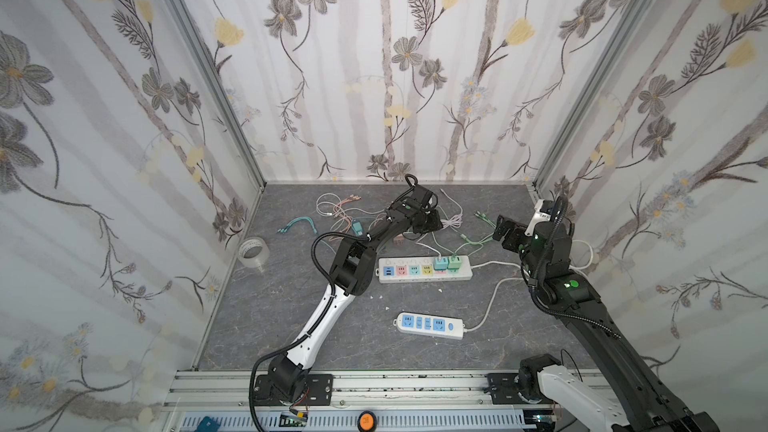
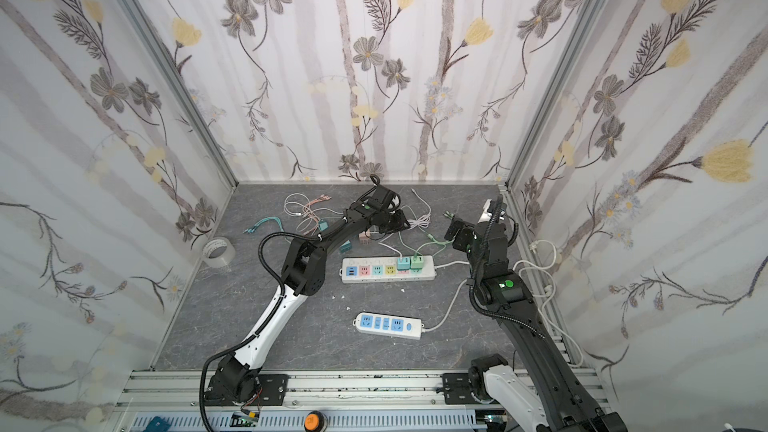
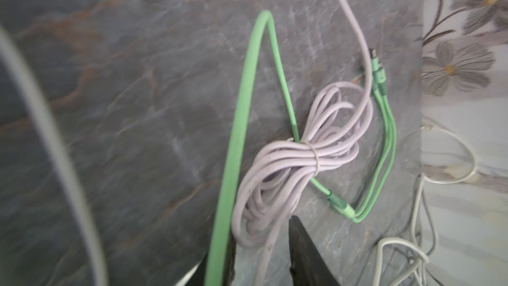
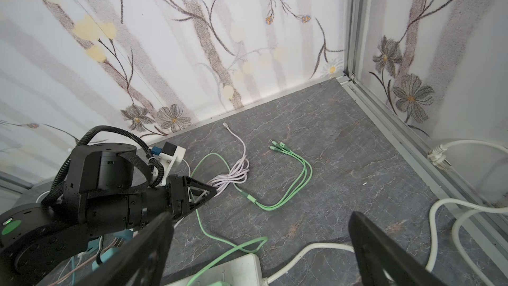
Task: Insert the plug
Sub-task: 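Lift the right gripper away while the left gripper moves over the cable pile, then lower the left gripper onto the small teal charger with white cable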
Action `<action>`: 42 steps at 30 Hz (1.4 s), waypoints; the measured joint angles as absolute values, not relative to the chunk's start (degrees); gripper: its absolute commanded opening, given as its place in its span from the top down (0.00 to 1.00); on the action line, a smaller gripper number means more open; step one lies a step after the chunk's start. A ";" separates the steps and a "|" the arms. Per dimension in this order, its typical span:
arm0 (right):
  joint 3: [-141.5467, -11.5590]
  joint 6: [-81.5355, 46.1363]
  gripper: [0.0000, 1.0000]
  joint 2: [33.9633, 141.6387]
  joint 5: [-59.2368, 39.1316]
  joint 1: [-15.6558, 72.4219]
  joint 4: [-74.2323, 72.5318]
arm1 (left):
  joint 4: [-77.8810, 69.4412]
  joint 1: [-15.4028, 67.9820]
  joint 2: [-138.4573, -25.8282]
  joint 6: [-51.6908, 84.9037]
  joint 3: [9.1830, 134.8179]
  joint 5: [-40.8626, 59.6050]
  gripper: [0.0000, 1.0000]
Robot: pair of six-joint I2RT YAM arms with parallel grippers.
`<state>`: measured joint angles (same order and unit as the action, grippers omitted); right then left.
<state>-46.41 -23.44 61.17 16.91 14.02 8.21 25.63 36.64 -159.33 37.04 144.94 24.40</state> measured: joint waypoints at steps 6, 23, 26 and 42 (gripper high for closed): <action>-46.39 -23.29 0.01 61.10 17.34 13.96 8.43 | 14.22 36.60 -167.81 41.17 156.59 26.17 0.60; -48.01 -25.04 0.01 65.21 15.29 13.96 9.04 | 25.32 36.58 -157.75 20.80 148.40 16.21 0.00; -49.21 -25.19 0.01 66.57 14.79 13.98 9.47 | 30.79 36.47 -152.92 16.32 146.41 10.04 0.00; -50.65 -25.47 0.01 68.40 10.90 13.98 10.07 | 53.67 34.24 -136.79 17.10 133.60 -14.50 0.13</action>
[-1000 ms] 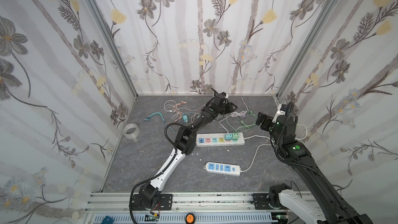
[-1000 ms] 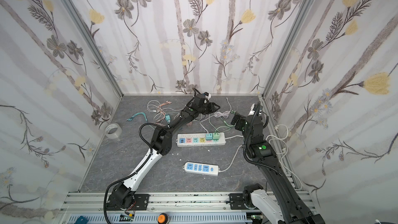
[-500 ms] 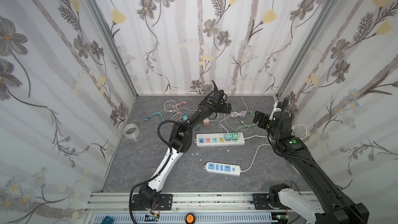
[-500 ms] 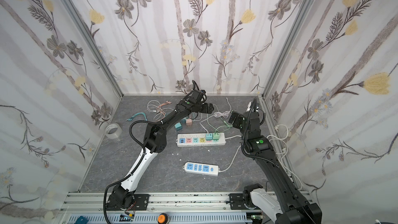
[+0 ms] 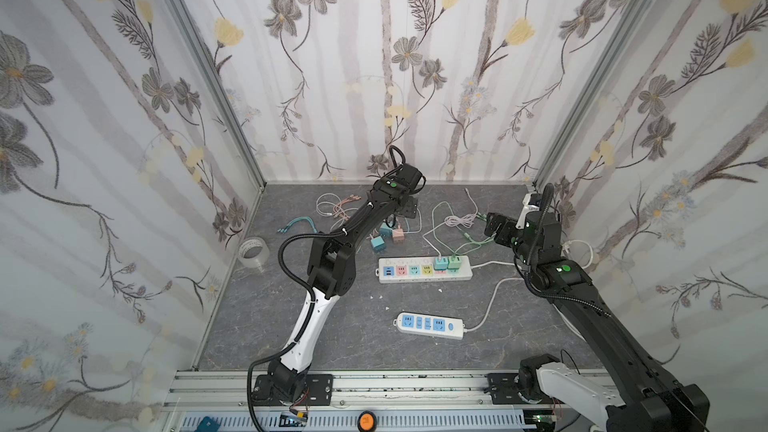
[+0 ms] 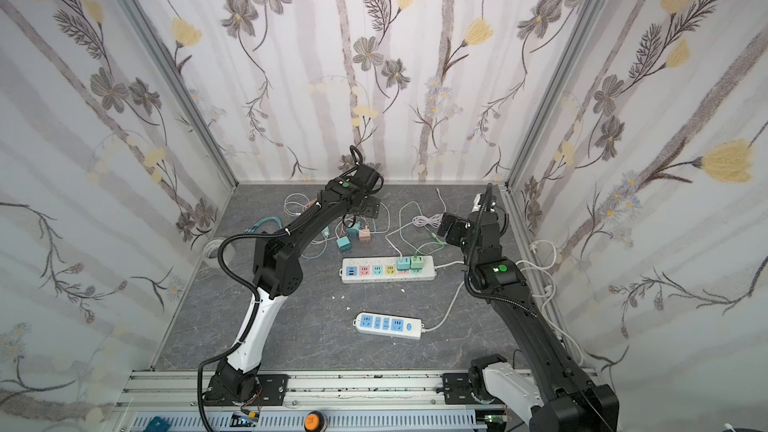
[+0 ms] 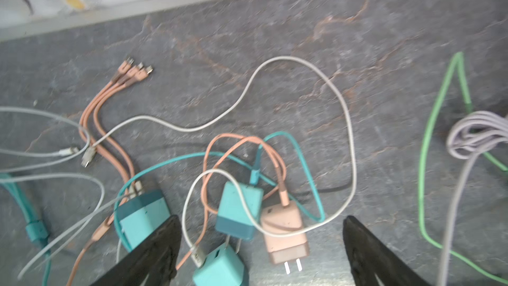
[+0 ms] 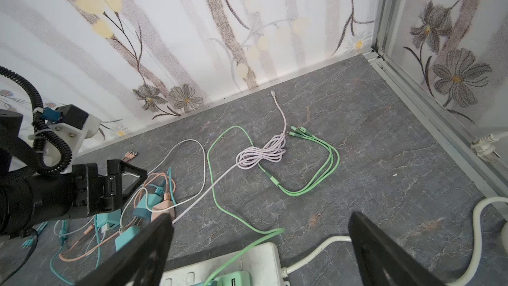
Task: Insert the plug
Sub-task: 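Lower the left gripper onto the small teal charger with white cable, then grasp and lift the small teal charger with the left gripper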
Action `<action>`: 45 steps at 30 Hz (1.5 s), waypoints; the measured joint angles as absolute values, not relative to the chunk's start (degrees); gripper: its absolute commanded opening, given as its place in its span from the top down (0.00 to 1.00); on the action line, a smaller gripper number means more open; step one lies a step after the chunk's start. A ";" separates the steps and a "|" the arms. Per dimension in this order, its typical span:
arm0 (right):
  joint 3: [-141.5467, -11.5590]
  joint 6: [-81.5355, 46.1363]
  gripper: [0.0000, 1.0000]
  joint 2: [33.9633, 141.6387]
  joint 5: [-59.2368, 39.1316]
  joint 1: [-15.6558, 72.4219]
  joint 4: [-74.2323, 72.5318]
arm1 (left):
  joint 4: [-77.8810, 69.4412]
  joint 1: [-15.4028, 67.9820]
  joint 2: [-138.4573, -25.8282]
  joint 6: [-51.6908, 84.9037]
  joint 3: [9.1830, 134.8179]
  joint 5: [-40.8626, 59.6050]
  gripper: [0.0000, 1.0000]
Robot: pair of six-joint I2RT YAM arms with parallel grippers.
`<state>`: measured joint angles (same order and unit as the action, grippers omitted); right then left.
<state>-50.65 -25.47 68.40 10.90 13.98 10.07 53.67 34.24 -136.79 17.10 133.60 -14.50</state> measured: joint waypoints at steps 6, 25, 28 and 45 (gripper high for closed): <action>-50.39 -25.74 0.01 68.82 10.87 13.98 10.04 | 54.65 34.50 -131.66 21.91 124.09 -13.45 0.27; -50.35 -26.09 0.01 70.06 10.85 13.98 10.04 | 44.40 31.44 -124.01 36.32 99.42 -11.03 0.32; -50.35 -26.11 0.01 70.06 10.85 13.98 10.04 | 42.41 31.16 -124.01 37.78 97.97 -9.04 0.32; -50.65 -26.72 0.01 71.02 10.41 13.98 10.07 | 37.06 30.76 -125.54 40.84 94.67 -7.77 0.45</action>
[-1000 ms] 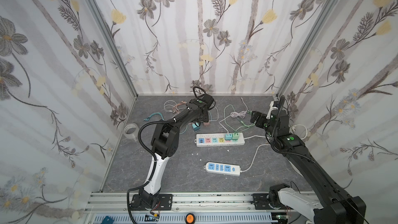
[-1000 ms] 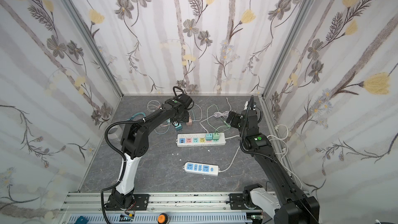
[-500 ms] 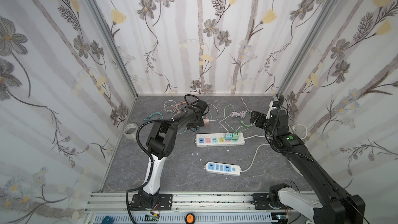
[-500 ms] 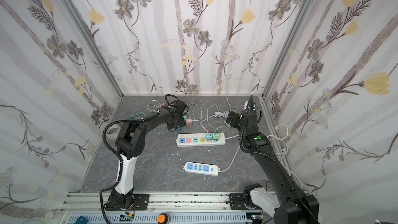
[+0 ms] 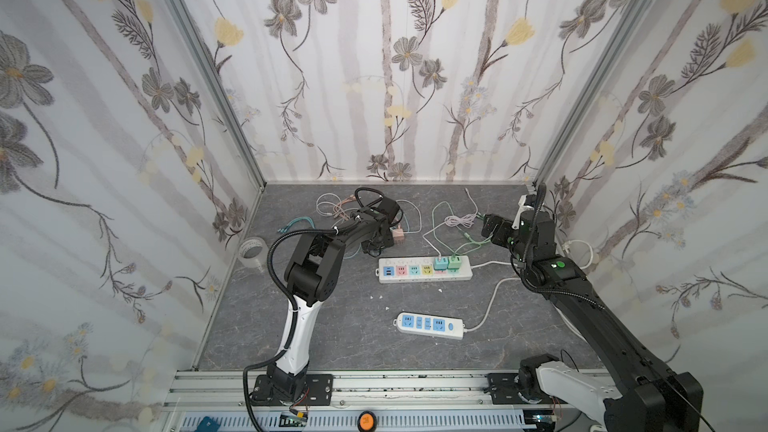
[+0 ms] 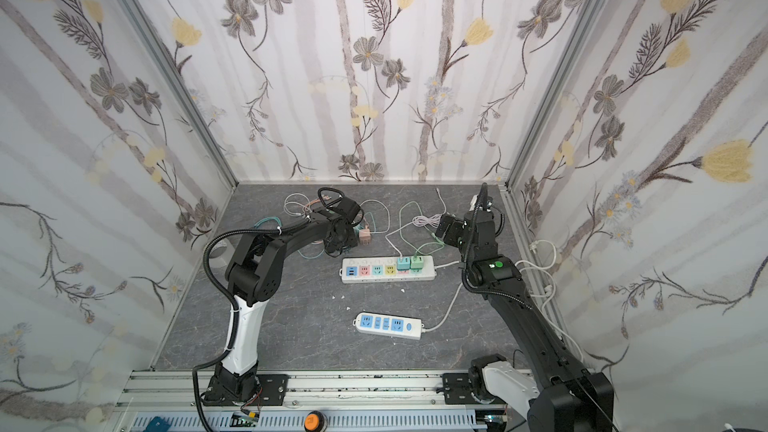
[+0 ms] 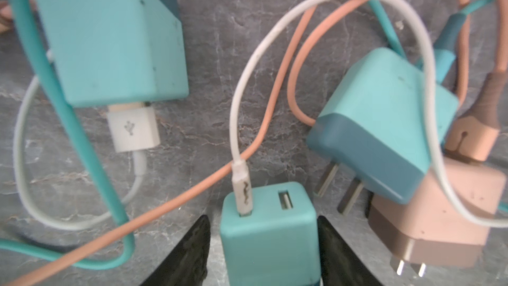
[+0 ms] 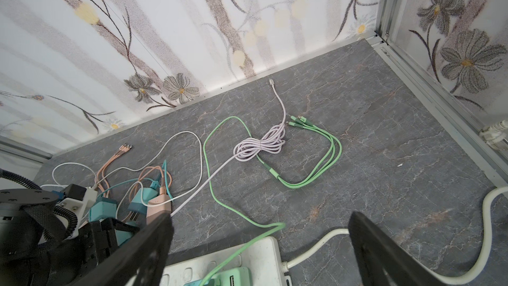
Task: Insert the plug
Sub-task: 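Grasp and lift the small teal charger with the left gripper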
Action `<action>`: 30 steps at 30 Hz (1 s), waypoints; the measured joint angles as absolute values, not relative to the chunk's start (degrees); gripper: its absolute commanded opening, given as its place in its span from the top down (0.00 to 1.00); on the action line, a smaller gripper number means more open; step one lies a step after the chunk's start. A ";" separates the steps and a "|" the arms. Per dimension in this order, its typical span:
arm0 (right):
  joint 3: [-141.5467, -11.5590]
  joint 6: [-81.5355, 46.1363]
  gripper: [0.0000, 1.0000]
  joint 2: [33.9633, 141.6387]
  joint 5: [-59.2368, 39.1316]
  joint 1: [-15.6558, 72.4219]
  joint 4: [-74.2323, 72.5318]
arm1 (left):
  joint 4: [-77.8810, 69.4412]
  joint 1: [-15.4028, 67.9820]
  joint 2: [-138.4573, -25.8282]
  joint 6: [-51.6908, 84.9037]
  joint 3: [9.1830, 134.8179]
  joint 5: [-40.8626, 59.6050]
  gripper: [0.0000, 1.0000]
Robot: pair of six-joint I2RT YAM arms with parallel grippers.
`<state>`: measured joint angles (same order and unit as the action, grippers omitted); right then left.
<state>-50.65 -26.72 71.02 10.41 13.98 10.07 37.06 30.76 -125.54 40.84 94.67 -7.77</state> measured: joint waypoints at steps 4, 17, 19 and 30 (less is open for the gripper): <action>-51.62 -26.70 0.01 71.68 8.67 13.96 10.17 | 36.45 30.76 -125.45 40.86 94.26 -7.97 0.62; -55.24 -16.82 0.06 80.95 -15.44 17.76 4.08 | 38.94 30.76 -109.51 29.85 98.45 -7.03 0.73; -56.07 -12.56 0.07 83.79 -18.83 20.03 2.37 | 40.58 30.76 -107.79 27.49 102.15 -6.13 0.74; -68.10 -2.52 0.03 102.21 -25.04 25.06 -1.32 | 47.77 30.81 -102.94 20.91 114.32 4.86 0.72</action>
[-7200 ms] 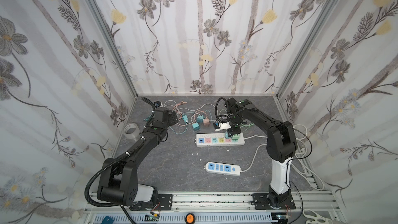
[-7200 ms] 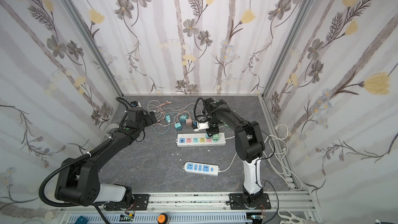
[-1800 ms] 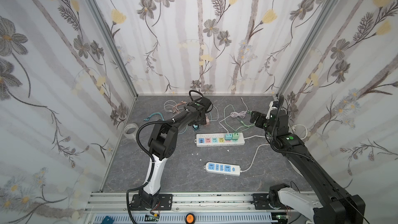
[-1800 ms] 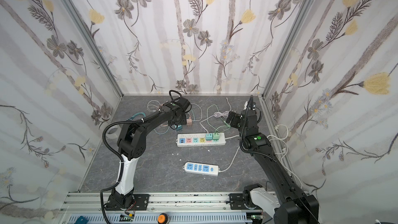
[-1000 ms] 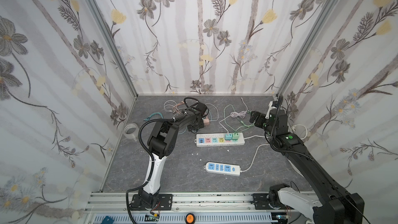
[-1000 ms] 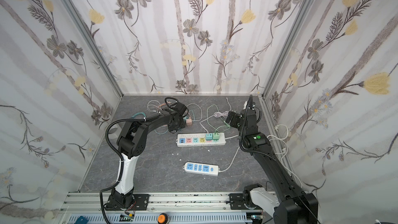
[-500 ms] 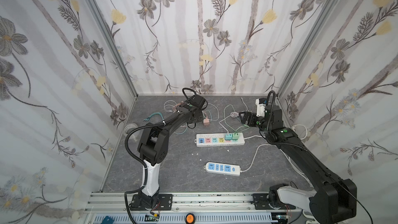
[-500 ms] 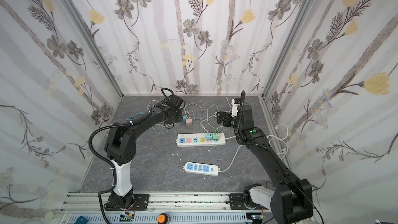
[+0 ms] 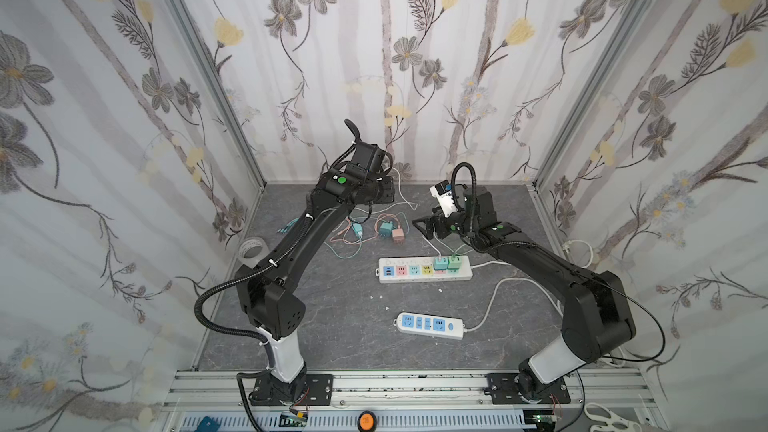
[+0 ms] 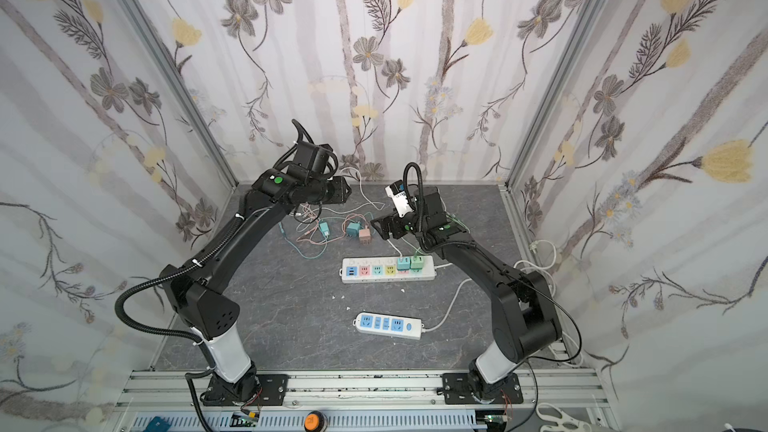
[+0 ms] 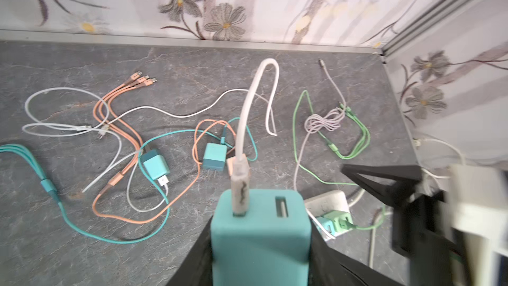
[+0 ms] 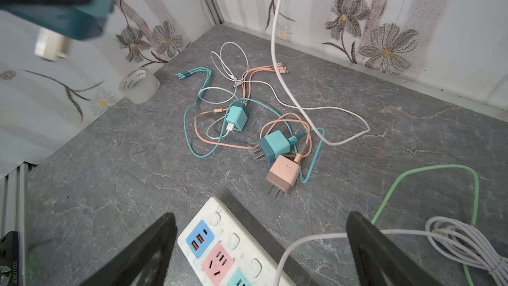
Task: Insert the plug
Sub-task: 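Grasp and lift the small teal charger with the left gripper, then raise the teal charger with the left gripper while the right gripper approaches it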
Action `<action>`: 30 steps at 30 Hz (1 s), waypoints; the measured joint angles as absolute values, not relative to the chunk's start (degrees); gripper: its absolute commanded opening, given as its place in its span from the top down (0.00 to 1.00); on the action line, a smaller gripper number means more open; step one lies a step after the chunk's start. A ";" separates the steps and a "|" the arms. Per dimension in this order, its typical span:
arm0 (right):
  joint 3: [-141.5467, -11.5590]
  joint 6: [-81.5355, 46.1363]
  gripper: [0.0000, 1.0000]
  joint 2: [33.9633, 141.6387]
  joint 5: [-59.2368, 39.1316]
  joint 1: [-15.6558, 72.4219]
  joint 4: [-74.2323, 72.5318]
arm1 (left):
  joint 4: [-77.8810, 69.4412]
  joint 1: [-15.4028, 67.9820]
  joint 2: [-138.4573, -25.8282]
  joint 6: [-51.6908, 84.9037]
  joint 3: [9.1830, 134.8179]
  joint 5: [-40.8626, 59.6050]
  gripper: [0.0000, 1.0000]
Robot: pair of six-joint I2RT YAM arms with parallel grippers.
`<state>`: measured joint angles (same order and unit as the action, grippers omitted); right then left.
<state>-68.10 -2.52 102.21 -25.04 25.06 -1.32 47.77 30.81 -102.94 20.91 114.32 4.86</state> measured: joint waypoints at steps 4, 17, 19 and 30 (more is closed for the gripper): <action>-70.65 -1.39 0.03 107.42 -25.91 25.06 -5.39 | 48.77 30.81 -102.04 19.49 117.10 10.09 0.72; -76.73 0.51 0.71 117.69 -21.52 25.17 -16.05 | 52.66 30.76 -100.14 16.84 122.96 19.70 0.72; -77.89 0.40 0.85 117.73 -19.53 25.17 -16.47 | 52.05 30.76 -99.26 16.84 122.41 21.21 0.72; -94.21 1.58 1.00 115.39 -8.58 22.61 -18.26 | 50.33 30.76 -101.58 16.56 121.78 21.02 0.71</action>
<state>-94.21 1.58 115.39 -8.58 22.61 -18.26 50.33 30.76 -101.58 16.56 121.78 21.02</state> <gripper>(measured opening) 0.056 0.410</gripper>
